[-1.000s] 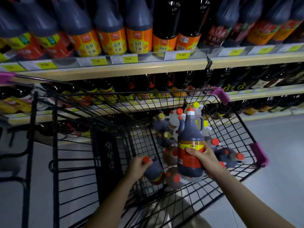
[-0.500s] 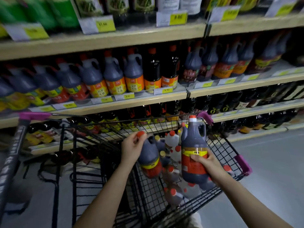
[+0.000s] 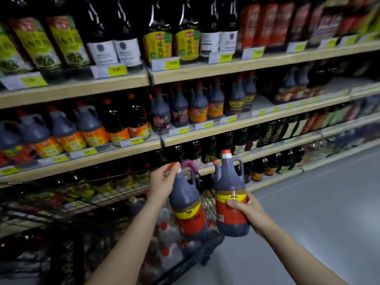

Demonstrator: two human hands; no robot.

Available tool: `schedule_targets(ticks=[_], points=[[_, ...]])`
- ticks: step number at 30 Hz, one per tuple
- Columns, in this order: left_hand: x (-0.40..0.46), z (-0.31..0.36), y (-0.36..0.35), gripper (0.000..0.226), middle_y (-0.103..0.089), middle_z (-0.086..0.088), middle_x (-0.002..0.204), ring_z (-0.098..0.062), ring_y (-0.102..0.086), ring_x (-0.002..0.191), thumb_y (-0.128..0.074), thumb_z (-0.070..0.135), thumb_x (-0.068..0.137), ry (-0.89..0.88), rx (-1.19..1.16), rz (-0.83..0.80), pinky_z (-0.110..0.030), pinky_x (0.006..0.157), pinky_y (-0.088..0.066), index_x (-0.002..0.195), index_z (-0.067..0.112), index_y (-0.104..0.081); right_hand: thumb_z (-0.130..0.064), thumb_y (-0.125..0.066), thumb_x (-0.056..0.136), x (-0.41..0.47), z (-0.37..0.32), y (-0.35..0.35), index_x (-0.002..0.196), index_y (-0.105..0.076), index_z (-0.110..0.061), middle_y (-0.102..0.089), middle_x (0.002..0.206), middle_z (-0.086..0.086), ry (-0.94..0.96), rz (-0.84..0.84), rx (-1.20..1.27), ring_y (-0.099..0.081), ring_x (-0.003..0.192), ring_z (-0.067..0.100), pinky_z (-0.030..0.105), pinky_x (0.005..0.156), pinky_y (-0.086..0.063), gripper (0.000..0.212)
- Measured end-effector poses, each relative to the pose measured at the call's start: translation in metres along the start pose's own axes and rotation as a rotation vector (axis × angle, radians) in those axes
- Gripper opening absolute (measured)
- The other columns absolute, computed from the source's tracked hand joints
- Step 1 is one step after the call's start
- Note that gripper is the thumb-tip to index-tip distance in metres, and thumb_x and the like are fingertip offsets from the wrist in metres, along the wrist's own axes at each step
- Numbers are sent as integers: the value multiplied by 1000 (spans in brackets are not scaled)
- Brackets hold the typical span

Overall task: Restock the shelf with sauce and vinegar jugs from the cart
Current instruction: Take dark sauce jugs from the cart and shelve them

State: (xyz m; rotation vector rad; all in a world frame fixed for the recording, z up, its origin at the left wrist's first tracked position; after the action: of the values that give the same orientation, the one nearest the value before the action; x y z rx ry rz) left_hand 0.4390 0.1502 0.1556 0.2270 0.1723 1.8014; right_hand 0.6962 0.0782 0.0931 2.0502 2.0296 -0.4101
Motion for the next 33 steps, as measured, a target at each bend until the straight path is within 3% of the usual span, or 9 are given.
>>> schedule_targets(ticks=[3, 9, 13, 16, 20, 24, 28, 33], points=[[-11, 16, -65, 28, -66, -3, 103, -15, -60, 99, -61, 21, 89, 25, -56, -22, -26, 81, -47, 110, 4, -67, -40, -81, 33, -2, -6, 74, 105, -59, -15, -70, 98, 13, 9, 39, -47, -67, 90, 30, 43, 81, -55, 79], [-20, 49, -177, 23, -67, -2, 101, -11, -60, 96, -59, 21, 90, 7, -79, -114, -23, 77, -46, 106, 8, -68, -39, -80, 31, 1, -22, 182, 100, -58, -22, -71, 90, 4, 25, 99, -40, -68, 77, 18, 24, 61, -53, 74], [-5, 58, -240, 28, -68, -3, 104, -14, -61, 99, -60, 24, 89, 35, -72, -182, -28, 84, -49, 110, 5, -67, -39, -79, 30, 18, -33, 234, 101, -58, -22, -71, 89, 3, 42, 152, -30, -68, 77, 17, 22, 59, -53, 76], [14, 69, -278, 26, -67, 0, 99, -10, -61, 96, -61, 23, 89, 19, -70, -195, -20, 77, -47, 108, 7, -68, -41, -78, 30, 39, -42, 271, 104, -57, -21, -70, 93, 5, 46, 186, -43, -68, 80, 19, 23, 60, -53, 79], [52, 76, -327, 23, -67, 0, 97, -8, -61, 90, -62, 23, 88, 24, -83, -197, -21, 76, -46, 105, 8, -69, -41, -78, 30, 78, -55, 322, 102, -59, -19, -71, 89, 4, 53, 240, -56, -68, 73, 15, 20, 56, -53, 78], [103, 84, -376, 21, -65, 1, 96, -6, -59, 88, -61, 20, 89, 21, -105, -193, -4, 65, -45, 104, 7, -68, -43, -77, 31, 129, -79, 363, 100, -57, -22, -70, 89, 2, 67, 255, -68, -67, 76, 15, 20, 57, -52, 75], [150, 93, -413, 25, -65, -2, 102, -11, -59, 93, -62, 18, 88, 41, -103, -162, -22, 80, -43, 107, 3, -67, -36, -79, 33, 178, -108, 393, 96, -56, -22, -69, 84, 0, 77, 236, -76, -67, 68, 9, 16, 52, -51, 68], [186, 103, -447, 24, -67, -3, 95, -8, -58, 89, -62, 20, 88, 3, -42, -168, -11, 69, -43, 105, 4, -69, -42, -80, 34, 231, -128, 422, 107, -56, -23, -70, 96, 4, 78, 193, -104, -69, 82, 17, 26, 65, -54, 79]])
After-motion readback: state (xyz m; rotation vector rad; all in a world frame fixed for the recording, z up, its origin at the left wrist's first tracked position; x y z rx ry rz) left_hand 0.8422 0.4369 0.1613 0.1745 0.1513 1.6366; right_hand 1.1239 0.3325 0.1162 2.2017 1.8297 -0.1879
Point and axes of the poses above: each hand's wrist, its own x-axis towards the middle knuckle, its own y-axis out of the back of the hand, z = x × y, the point moved 9 cm from there along x, towards the middle knuckle
